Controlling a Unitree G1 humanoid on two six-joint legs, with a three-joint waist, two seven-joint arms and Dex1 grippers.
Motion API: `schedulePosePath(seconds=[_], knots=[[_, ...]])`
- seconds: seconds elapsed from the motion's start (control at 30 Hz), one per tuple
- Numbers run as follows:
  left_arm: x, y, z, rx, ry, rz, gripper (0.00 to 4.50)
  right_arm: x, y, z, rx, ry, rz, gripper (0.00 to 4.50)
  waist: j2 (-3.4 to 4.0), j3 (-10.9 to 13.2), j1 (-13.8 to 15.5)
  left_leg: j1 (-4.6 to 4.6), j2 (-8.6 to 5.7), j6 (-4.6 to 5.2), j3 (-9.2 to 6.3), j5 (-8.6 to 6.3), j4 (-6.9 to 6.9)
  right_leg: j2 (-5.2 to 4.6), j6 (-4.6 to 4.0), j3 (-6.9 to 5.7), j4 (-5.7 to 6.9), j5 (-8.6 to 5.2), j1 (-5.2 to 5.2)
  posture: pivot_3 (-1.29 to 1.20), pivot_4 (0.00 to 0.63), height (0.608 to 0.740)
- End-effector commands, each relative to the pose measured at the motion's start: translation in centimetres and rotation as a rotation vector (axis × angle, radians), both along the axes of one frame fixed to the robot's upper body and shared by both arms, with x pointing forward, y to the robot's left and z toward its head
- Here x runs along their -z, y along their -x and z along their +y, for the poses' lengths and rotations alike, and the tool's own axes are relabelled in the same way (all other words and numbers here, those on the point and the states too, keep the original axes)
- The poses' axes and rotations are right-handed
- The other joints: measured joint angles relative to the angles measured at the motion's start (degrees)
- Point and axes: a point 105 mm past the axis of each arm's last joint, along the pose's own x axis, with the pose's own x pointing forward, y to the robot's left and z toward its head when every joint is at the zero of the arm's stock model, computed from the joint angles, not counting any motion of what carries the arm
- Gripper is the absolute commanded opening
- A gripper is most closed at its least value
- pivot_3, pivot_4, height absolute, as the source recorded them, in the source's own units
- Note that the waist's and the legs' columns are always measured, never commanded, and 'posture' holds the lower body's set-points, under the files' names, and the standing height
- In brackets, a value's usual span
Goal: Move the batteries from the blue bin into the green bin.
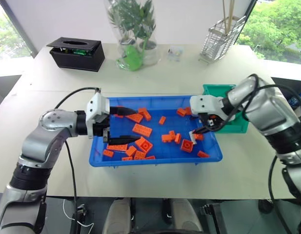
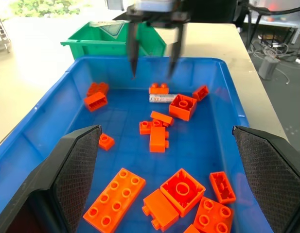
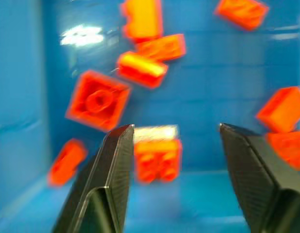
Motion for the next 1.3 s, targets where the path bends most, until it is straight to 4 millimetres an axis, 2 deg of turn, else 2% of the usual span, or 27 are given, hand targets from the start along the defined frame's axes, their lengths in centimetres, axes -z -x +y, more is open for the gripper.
schedulePosePath(seconds=[0.03,0.1,0.13,0.23,0.57,0.77,0.87,0.97,1.07,1.13,1.23,1.3], knots=[[-0.8,0.1,-0.5,0.027,0.008,-0.044,4.5,-0.5,0.1,0.0,-0.029,0.014,-0.039,3.36,0.0,0.0,-0.13,0.01,0.0,0.0,0.01,0.0,0.0,0.0,-0.01,0.01,0.0,0.0,0.0,0.0,0.15,0.736],[-0.8,0.0,-0.6,0.028,0.011,-0.045,4.5,-0.3,-0.1,-0.2,-0.026,0.024,-0.045,4.3,0.0,0.0,-0.22,0.03,0.0,0.0,0.03,0.0,0.01,0.0,-0.01,0.01,0.02,0.0,-0.02,0.0,0.15,0.736],[-0.8,0.0,-0.6,0.028,0.012,-0.045,4.5,-0.2,-0.2,-0.3,-0.026,0.03,-0.049,4.41,0.0,0.0,-0.2,0.03,0.01,0.0,0.03,0.0,0.0,0.0,-0.01,0.02,0.03,0.0,-0.02,0.0,0.15,0.736],[-0.8,0.0,-0.6,0.028,0.014,-0.046,4.5,0.3,-0.3,-0.5,-0.028,0.042,-0.046,4.41,0.0,0.0,-0.1,0.04,0.01,0.0,0.03,0.0,0.0,0.01,0.01,0.01,0.03,0.0,-0.03,0.0,0.15,0.736],[-1.0,0.0,-0.4,0.017,0.015,-0.047,4.5,3.5,-1.2,-0.2,-0.063,0.097,-0.021,4.41,0.0,0.0,-0.09,0.03,0.0,-0.01,0.06,0.0,0.0,0.01,0.01,0.02,0.03,0.01,-0.02,0.0,0.15,0.736],[-1.1,0.0,-0.2,0.004,0.012,-0.05,4.5,4.5,-1.7,0.2,-0.063,0.096,-0.004,4.41,-0.02,-0.01,0.0,0.03,0.0,-0.01,0.09,0.01,0.02,0.0,0.03,0.01,0.02,0.02,0.04,0.0,0.15,0.736],[-1.1,0.0,-0.2,-0.003,0.014,-0.052,4.5,4.6,-1.7,0.3,-0.069,0.087,0.005,3.56,-0.03,-0.02,-0.05,0.07,0.0,-0.01,0.08,0.01,0.02,0.01,0.03,0.01,0.02,0.02,0.07,0.0,0.15,0.736],[-1.1,0.0,-0.1,-0.006,0.015,-0.053,4.5,4.4,-1.5,0.5,-0.075,0.073,0.005,2.23,-0.03,-0.02,-0.08,0.1,0.0,-0.01,0.08,0.01,0.02,0.01,0.03,0.01,0.03,0.02,0.09,0.0,0.15,0.736],[-1.1,0.0,0.0,-0.009,0.014,-0.051,4.5,3.0,-1.7,1.3,-0.07,0.011,-0.018,2.21,-0.02,-0.02,-0.13,0.1,0.0,-0.01,0.08,0.01,0.02,0.01,0.04,0.01,0.04,0.03,0.08,0.0,0.15,0.736],[-1.1,0.0,0.1,-0.011,0.013,-0.05,4.5,1.3,-2.2,2.1,-0.036,-0.069,-0.046,2.21,-0.02,-0.01,-0.13,0.1,0.0,-0.01,0.08,0.01,0.02,0.01,0.05,0.01,0.05,0.03,0.07,0.0,0.15,0.736],[-1.0,0.0,0.3,-0.014,0.01,-0.046,4.5,-3.1,-3.5,2.6,0.085,-0.253,-0.124,2.21,0.03,0.02,-0.22,0.09,0.01,-0.02,0.06,0.01,0.01,0.02,0.11,0.04,0.08,0.07,0.02,0.0,0.15,0.736],[-0.9,0.0,0.6,-0.022,0.006,-0.041,4.5,-6.3,-4.3,1.5,0.235,-0.409,-0.151,2.21,0.05,0.03,-0.1,0.07,0.02,-0.02,0.05,0.01,0.01,0.01,0.12,0.04,0.09,0.08,0.0,0.0,0.15,0.736]])
